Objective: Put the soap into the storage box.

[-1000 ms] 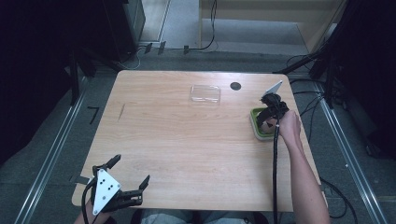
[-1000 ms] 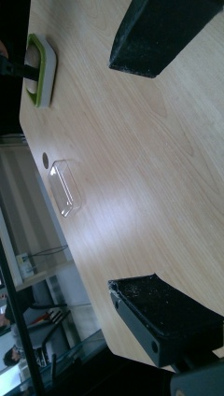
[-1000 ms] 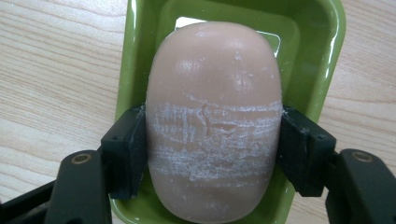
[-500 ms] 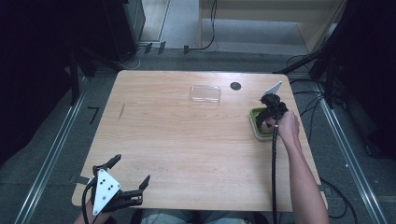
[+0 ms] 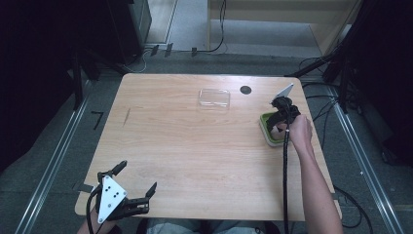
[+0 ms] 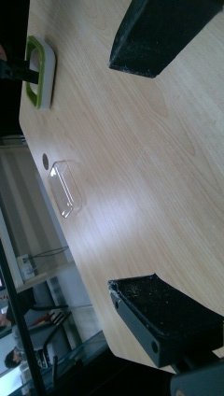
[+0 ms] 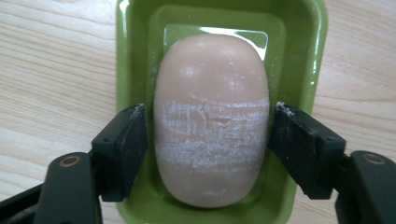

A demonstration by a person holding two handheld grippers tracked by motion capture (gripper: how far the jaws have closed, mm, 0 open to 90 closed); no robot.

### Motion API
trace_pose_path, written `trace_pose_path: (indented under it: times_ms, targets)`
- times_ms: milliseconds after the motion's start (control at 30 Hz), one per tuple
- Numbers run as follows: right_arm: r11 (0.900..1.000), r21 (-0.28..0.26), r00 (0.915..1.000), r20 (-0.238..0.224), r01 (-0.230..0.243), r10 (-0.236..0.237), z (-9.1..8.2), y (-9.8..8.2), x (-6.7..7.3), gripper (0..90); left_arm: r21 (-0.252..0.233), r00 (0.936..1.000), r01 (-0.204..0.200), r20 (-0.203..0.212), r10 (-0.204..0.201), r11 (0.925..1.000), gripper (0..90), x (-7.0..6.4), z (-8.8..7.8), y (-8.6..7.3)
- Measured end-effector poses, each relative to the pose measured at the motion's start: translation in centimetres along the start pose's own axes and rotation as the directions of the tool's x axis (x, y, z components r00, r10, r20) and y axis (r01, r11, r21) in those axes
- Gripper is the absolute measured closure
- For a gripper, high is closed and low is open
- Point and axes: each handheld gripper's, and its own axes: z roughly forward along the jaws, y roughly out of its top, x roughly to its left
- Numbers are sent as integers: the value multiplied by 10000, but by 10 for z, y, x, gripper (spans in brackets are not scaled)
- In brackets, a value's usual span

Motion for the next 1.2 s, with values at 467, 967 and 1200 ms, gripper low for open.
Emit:
trace_pose_path:
  times_ms: [467,967,1200]
  targets:
    - [9946,44,9941,-328,1040,-1038,-29,-14,24,138,-79,9999,-101,72,102,9999,0,-2,1,2]
    - [9767,219,9748,-699,2137,-2117,-47,-40,53,97,-114,9998,-131,141,132,9998,0,-3,1,2]
    - [9607,210,9592,-670,2767,-2748,-50,-55,69,84,-99,9998,-149,139,150,9998,0,-3,2,2]
